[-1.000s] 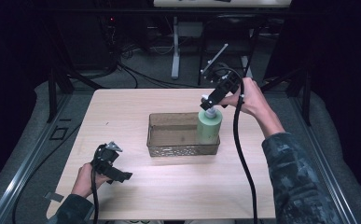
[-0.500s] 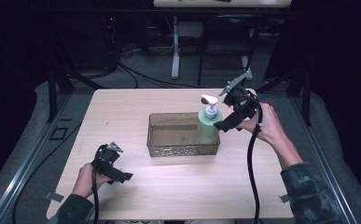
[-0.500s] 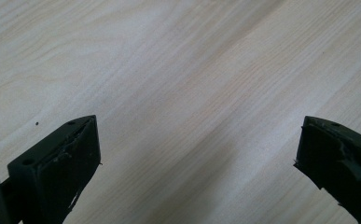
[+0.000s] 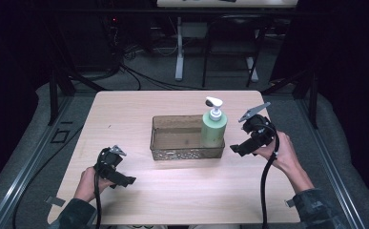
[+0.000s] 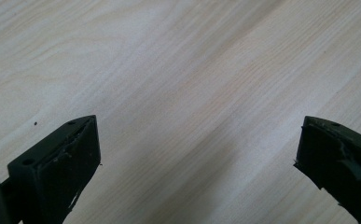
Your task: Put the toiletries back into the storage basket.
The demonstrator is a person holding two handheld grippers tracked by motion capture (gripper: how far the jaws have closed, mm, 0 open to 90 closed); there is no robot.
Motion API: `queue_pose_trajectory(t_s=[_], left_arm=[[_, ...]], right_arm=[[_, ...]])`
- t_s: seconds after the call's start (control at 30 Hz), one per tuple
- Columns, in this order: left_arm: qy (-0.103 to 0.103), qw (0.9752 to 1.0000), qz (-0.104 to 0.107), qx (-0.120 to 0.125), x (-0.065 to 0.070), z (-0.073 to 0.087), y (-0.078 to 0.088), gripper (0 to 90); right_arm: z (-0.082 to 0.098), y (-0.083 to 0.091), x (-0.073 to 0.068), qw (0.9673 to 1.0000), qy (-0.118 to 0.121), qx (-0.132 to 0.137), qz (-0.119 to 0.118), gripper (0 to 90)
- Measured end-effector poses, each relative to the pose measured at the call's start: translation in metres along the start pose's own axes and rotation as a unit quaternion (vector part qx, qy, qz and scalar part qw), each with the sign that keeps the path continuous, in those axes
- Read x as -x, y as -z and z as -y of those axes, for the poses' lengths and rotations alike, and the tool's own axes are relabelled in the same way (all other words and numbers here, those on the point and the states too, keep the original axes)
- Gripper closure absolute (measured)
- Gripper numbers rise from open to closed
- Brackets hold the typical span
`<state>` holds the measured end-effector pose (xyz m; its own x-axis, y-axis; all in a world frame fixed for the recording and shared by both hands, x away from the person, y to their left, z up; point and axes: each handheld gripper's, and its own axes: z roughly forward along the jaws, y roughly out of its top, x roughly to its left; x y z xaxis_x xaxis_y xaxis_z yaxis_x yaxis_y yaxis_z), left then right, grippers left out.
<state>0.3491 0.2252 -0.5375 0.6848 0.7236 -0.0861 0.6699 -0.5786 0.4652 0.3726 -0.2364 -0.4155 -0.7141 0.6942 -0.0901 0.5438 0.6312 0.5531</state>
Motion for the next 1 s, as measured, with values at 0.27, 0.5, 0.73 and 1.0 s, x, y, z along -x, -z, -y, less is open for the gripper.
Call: queue_pose_trajectory(t_s=[0.27,0.5,0.73,1.0], left_arm=[[0.000,1.0000,0.003,0.002,0.000,0.000,0.000,0.0],[-0.001,1.0000,0.004,-0.001,0.000,0.000,-0.002,0.0],[-0.003,1.0000,0.005,-0.004,0.000,-0.001,-0.003,0.0],[-0.005,1.0000,0.006,-0.005,0.000,-0.001,-0.004,0.0]], right_arm=[[0.034,-0.026,0.004,0.9995,-0.029,-0.008,-0.002,0.6],[0.066,-0.055,0.009,0.9983,-0.053,-0.021,0.008,0.0],[0.099,-0.080,0.017,0.9949,-0.099,-0.017,0.009,0.0],[0.121,-0.098,0.019,0.9932,-0.112,-0.032,0.004,0.0]])
